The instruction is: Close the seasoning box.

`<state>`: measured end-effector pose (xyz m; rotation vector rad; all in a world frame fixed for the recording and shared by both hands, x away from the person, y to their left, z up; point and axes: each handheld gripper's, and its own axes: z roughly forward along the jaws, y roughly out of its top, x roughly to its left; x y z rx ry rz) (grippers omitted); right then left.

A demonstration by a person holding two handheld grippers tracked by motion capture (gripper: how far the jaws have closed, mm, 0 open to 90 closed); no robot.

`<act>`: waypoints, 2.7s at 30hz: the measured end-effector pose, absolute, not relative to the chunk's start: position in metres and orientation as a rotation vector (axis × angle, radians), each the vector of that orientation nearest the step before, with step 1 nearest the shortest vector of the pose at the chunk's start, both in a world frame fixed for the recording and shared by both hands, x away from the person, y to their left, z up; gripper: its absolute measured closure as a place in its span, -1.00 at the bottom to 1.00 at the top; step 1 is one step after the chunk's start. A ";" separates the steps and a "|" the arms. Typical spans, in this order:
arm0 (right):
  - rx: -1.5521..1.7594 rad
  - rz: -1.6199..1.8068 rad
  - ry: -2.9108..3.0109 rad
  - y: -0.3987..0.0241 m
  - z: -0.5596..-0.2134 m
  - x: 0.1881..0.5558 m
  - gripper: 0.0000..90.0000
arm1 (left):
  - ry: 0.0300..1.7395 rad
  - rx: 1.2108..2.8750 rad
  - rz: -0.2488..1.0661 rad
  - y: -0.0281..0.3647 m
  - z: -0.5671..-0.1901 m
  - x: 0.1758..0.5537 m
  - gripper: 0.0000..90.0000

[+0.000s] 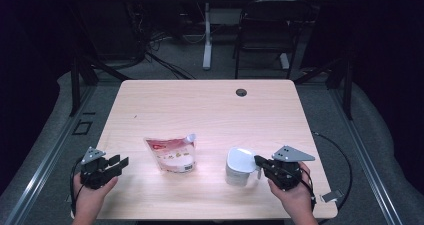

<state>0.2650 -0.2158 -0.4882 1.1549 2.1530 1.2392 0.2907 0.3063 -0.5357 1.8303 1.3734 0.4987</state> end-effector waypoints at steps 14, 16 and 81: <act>1.187 1.268 2.141 -0.219 -0.490 0.264 1.00 | 1.374 1.837 0.502 0.305 -0.536 0.291 0.34; 1.187 1.270 2.141 -0.219 -0.490 0.264 1.00 | 1.375 1.837 0.503 0.305 -0.536 0.291 0.34; 1.386 1.432 2.086 -0.236 -0.503 0.266 1.00 | 1.373 1.856 0.512 0.305 -0.537 0.291 0.34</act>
